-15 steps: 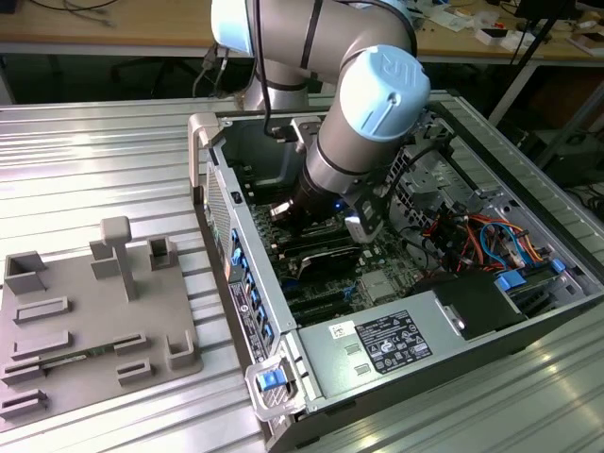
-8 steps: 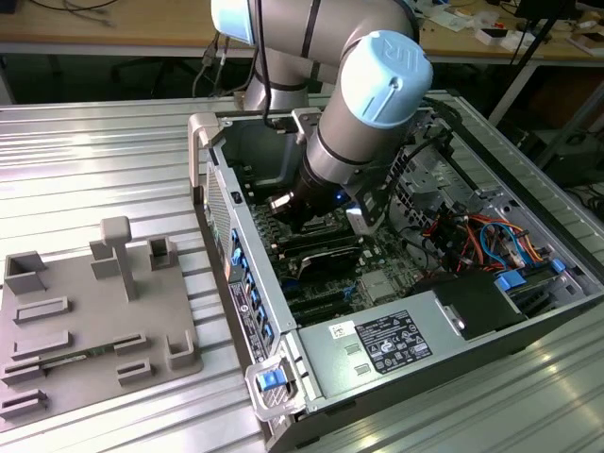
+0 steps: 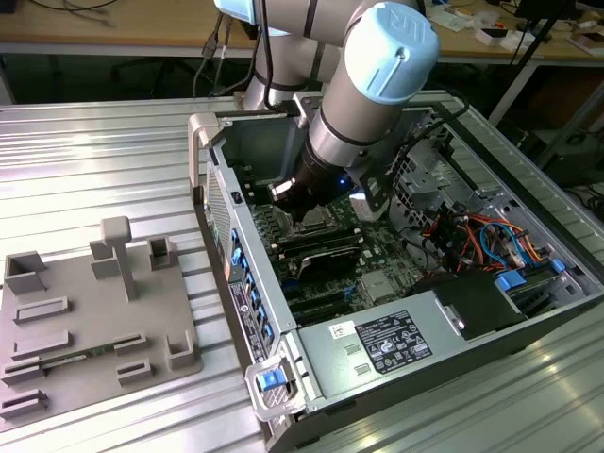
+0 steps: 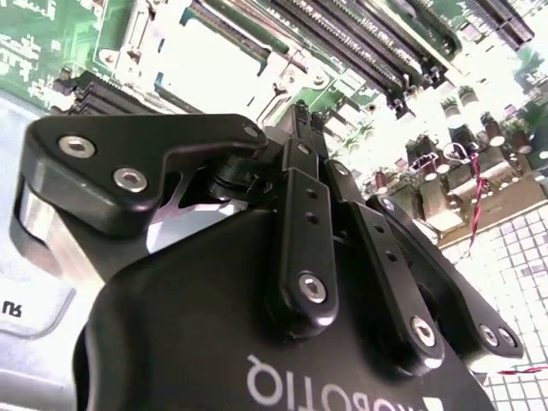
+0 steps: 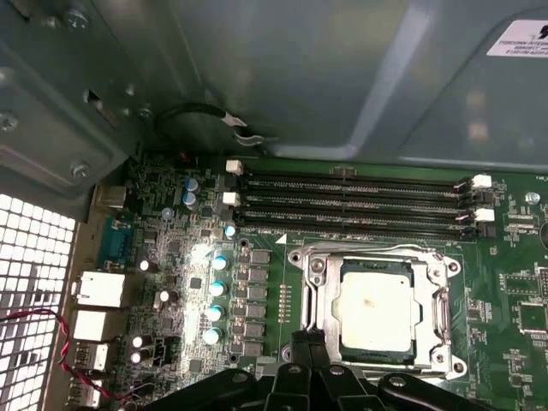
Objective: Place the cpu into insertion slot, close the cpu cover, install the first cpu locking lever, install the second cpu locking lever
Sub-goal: 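Install the second cpu locking lever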
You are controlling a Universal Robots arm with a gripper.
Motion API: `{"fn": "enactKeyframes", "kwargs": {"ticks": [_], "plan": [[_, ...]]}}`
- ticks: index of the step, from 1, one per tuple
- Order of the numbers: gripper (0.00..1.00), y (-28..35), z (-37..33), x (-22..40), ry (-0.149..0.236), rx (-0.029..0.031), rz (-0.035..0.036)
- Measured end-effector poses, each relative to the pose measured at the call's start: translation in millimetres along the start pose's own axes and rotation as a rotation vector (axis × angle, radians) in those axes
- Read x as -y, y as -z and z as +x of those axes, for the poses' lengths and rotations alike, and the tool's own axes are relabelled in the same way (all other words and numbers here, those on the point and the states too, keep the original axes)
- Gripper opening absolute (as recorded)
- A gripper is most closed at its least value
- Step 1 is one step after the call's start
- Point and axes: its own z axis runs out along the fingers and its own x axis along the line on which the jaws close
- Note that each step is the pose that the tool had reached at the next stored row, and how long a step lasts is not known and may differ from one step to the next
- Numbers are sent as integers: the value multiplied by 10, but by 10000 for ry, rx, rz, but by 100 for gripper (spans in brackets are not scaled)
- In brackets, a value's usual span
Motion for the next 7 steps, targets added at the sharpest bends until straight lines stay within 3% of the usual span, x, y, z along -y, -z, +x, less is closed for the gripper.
{"fn": "enactKeyframes", "kwargs": {"ticks": [1,7], "plan": [[11,-1,0,-2,0,-2,35],[11,0,0,-2,0,-3,39]]}}
